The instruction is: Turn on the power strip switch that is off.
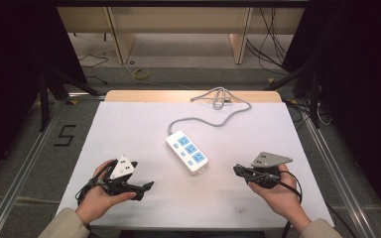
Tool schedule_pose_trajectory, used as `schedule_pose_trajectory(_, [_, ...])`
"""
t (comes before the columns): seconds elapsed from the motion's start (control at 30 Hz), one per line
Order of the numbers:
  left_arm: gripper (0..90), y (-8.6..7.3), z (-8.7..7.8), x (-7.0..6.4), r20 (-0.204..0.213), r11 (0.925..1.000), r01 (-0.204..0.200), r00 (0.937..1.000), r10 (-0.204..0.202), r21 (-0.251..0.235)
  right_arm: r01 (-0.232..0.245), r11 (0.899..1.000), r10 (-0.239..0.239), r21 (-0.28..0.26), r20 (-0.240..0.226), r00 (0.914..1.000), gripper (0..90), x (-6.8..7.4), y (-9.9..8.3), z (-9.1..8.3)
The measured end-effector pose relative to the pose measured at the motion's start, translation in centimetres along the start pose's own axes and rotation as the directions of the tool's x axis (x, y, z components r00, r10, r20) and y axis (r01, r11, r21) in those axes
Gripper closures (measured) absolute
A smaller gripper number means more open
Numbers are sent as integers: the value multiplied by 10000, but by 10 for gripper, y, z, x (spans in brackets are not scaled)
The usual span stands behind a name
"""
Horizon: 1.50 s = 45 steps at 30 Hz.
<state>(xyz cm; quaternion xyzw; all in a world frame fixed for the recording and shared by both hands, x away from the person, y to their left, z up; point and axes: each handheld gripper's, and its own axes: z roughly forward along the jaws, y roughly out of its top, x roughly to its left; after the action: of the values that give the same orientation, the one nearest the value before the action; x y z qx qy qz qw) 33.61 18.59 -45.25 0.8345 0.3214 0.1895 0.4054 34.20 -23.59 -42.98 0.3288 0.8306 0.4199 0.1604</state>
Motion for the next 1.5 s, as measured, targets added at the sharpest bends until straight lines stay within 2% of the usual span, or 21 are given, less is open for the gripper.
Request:
schedule_pose_trajectory(0.83, [130, 0, 1, 1, -84, 10000, -54, 10000, 54, 70, -78, 9996, 85, 268, -292, 9995, 900, 0, 16, 21])
schedule_pose_trajectory(1.03, [125, 1, 2, -2, 57, 9993, -286, 9996, 285, 221, -92, 9995, 102, 310, -316, 9994, 900, 0, 20, 26])
schedule_pose_trajectory(1.3, [130, 1, 3, -1, -20, 9998, -113, 9999, 114, 132, -137, 9994, 147, 304, -348, 9993, 900, -1, 25, 32])
schedule_pose_trajectory(1.5, [130, 1, 3, -2, -2, 9997, -187, 9998, 187, 136, -126, 9993, 139, 345, -360, 9993, 900, -2, 28, 37])
